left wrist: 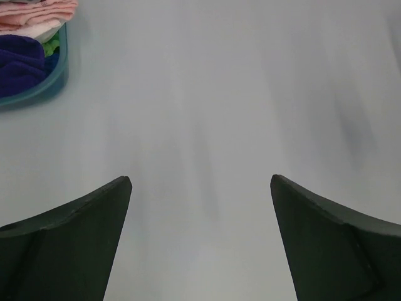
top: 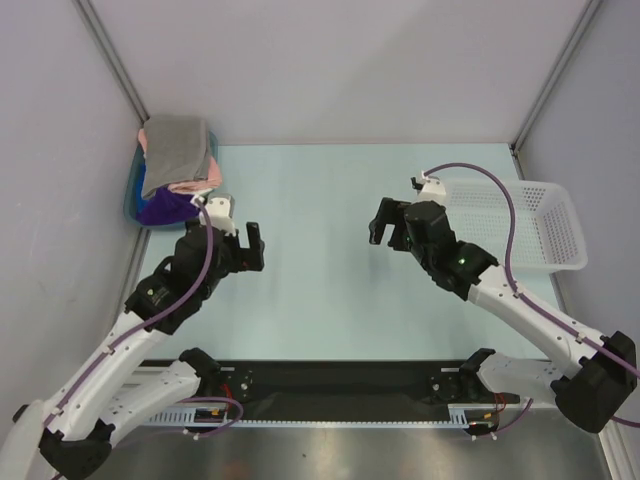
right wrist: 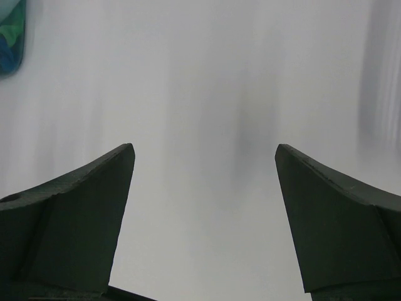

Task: Fold and stack the towels
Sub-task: Grab crumpled towel

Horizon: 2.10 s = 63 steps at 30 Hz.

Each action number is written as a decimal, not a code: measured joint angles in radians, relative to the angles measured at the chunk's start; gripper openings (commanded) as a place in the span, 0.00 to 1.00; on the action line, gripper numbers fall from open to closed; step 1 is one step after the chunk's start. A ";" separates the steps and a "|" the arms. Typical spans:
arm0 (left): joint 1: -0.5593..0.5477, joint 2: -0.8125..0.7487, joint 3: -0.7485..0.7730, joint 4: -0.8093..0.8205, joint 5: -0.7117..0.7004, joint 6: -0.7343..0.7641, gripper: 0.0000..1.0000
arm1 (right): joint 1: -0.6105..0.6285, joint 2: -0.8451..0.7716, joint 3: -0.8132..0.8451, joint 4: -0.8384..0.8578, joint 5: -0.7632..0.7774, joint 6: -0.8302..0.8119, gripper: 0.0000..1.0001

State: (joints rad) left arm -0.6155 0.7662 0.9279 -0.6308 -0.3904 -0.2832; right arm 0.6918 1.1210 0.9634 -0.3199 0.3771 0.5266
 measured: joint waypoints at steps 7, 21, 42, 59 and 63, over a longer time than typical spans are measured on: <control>0.003 0.137 0.103 -0.029 -0.031 -0.047 1.00 | -0.002 0.000 -0.017 -0.004 -0.048 -0.053 1.00; 0.461 0.832 0.502 0.142 -0.167 -0.212 0.97 | -0.040 -0.042 -0.093 0.030 -0.164 -0.102 1.00; 0.604 1.337 0.921 0.078 -0.234 -0.293 0.60 | -0.060 -0.041 -0.123 0.055 -0.221 -0.102 1.00; 0.638 1.345 0.898 0.052 -0.284 -0.335 0.06 | -0.061 -0.031 -0.124 0.056 -0.228 -0.102 1.00; 0.638 1.345 0.898 0.061 -0.281 -0.330 0.01 | -0.061 -0.031 -0.124 0.057 -0.228 -0.102 1.00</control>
State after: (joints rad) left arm 0.0223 2.1109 1.8256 -0.5697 -0.6712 -0.6128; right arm 0.6304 1.0904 0.8398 -0.2630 0.1490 0.4248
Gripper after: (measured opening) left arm 0.023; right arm 0.995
